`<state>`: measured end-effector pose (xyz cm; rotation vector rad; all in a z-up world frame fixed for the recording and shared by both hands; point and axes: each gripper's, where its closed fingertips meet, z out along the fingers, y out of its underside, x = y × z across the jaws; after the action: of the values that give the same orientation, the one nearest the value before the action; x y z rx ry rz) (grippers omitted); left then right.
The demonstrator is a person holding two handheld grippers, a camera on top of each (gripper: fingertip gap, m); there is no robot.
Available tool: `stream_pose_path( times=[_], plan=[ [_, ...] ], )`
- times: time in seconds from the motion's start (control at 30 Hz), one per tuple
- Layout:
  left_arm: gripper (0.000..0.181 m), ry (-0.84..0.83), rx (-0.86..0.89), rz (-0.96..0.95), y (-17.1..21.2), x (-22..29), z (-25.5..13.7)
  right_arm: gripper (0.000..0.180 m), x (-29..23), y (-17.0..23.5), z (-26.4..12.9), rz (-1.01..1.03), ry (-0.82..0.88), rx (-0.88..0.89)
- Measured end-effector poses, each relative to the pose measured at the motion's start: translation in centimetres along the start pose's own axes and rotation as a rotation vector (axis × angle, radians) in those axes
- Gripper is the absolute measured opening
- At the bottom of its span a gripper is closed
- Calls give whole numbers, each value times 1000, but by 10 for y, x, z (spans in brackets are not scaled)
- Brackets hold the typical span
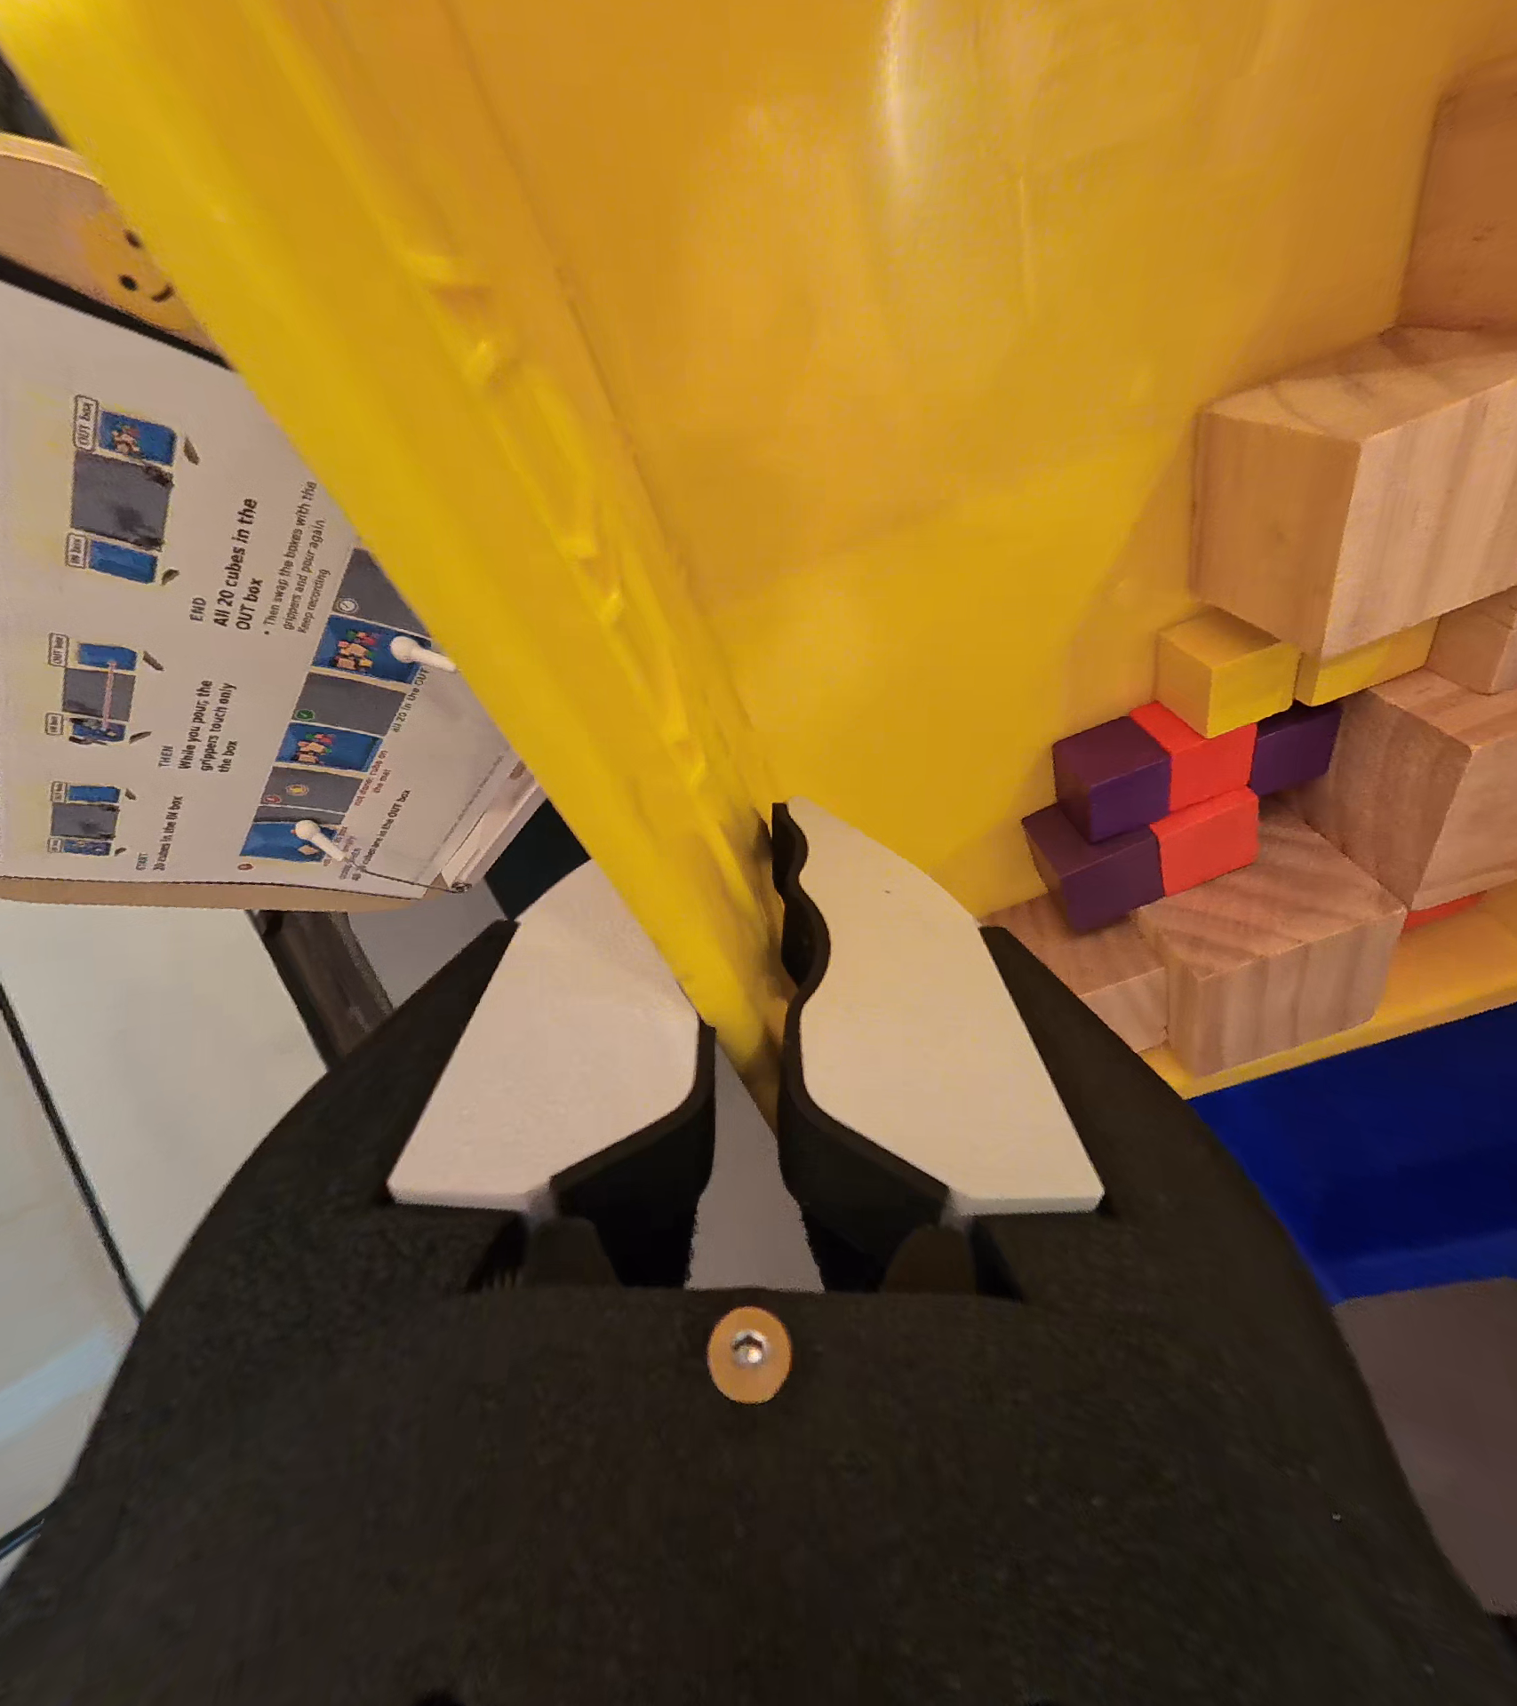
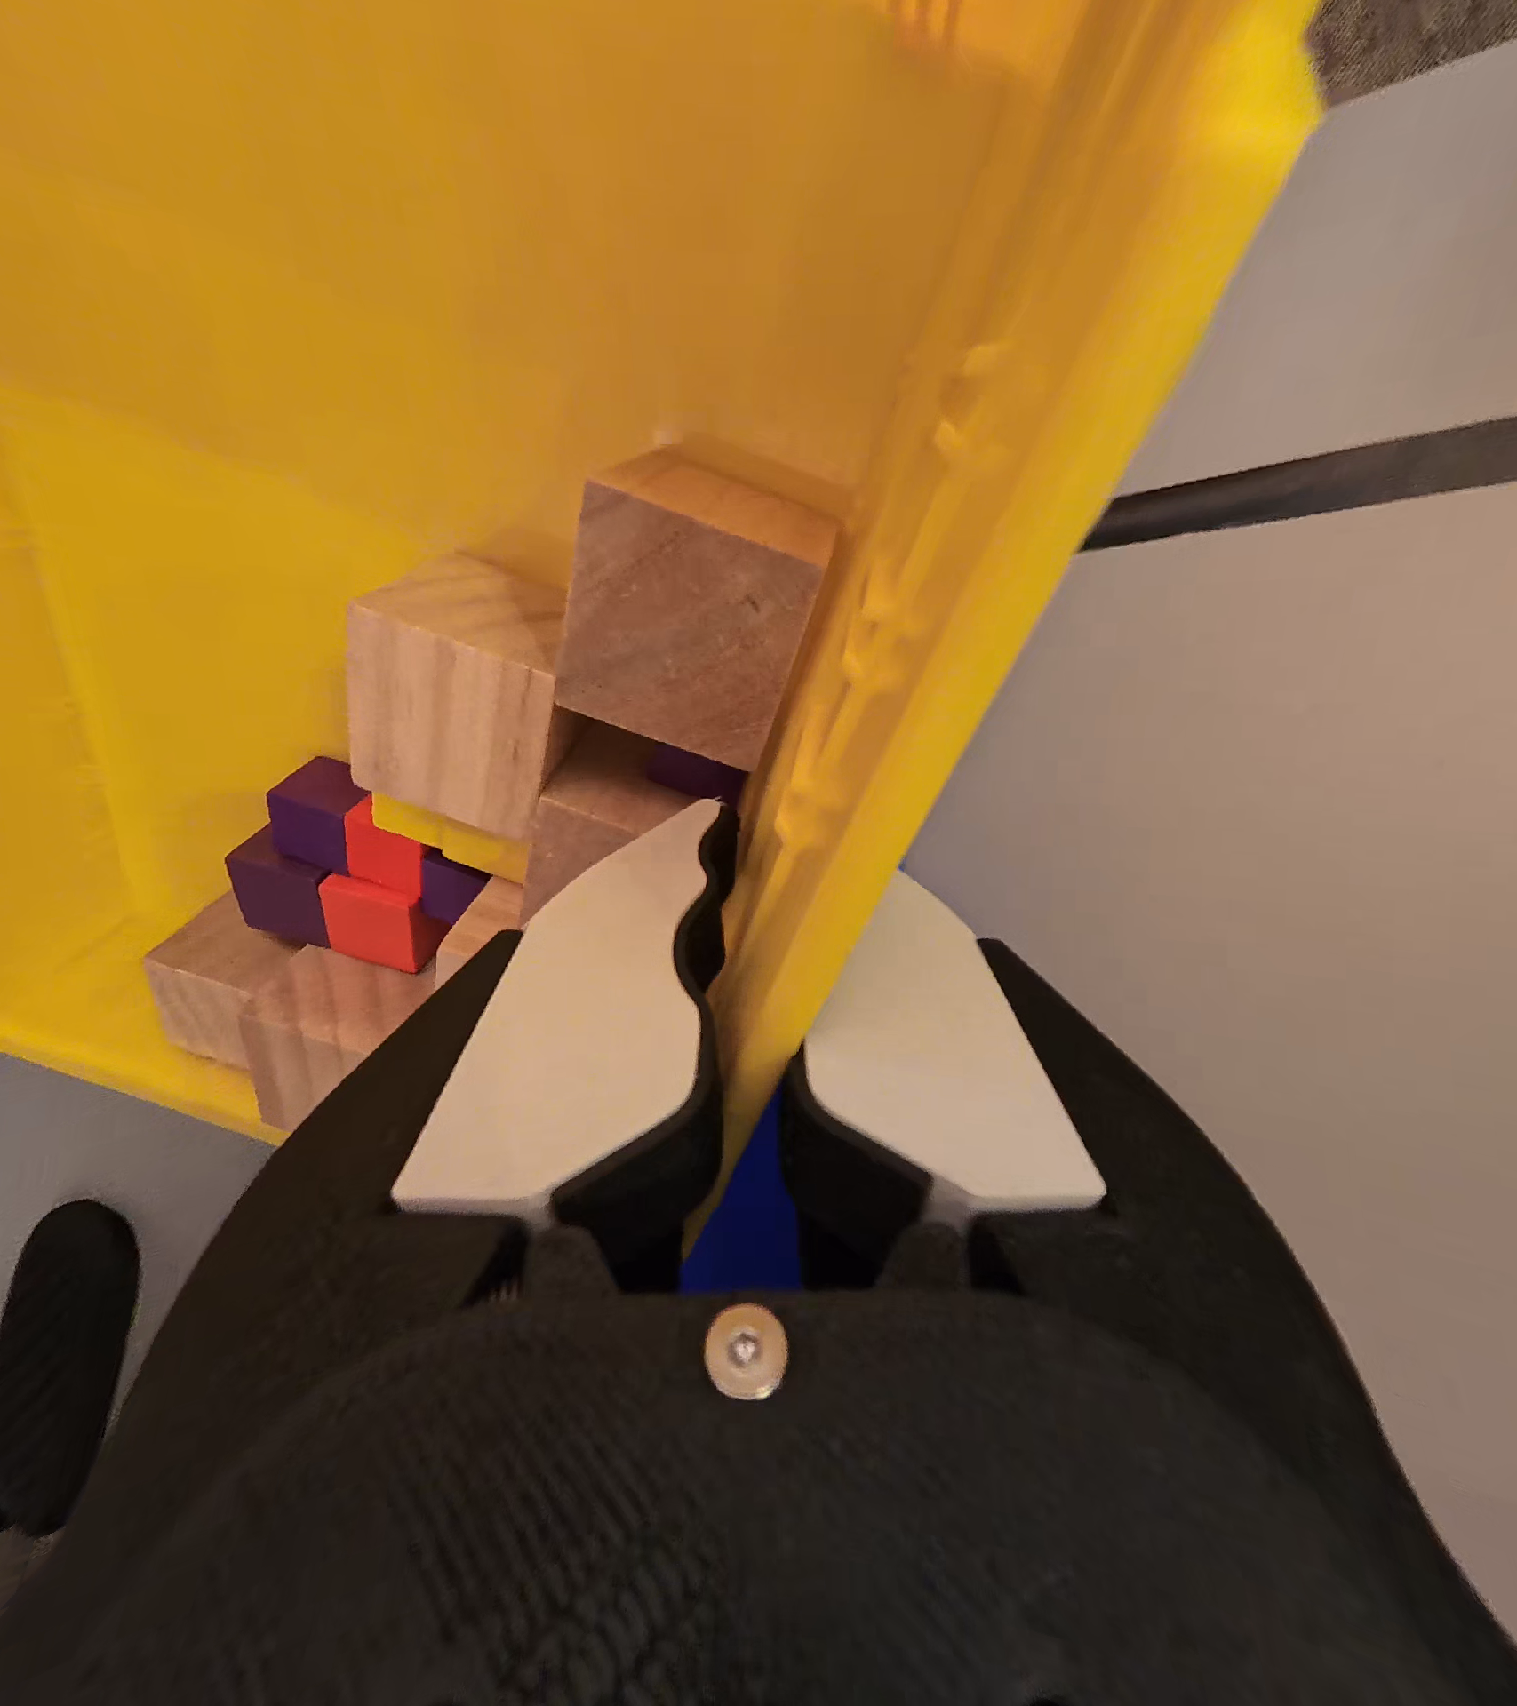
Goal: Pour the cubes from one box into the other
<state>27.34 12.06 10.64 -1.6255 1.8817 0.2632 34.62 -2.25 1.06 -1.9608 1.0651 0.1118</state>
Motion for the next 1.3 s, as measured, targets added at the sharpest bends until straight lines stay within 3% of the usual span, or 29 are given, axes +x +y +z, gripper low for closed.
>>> stream_pose_path(
  times=[0.37,1.3],
  plan=[
    [10,-3,240,-117,13,2,-15,5,-8,-19,-27,-129,86,138],
    [8,101,460,-290,40,-15,14,6,-41,-28,-29,-351,299,180]
  ],
)
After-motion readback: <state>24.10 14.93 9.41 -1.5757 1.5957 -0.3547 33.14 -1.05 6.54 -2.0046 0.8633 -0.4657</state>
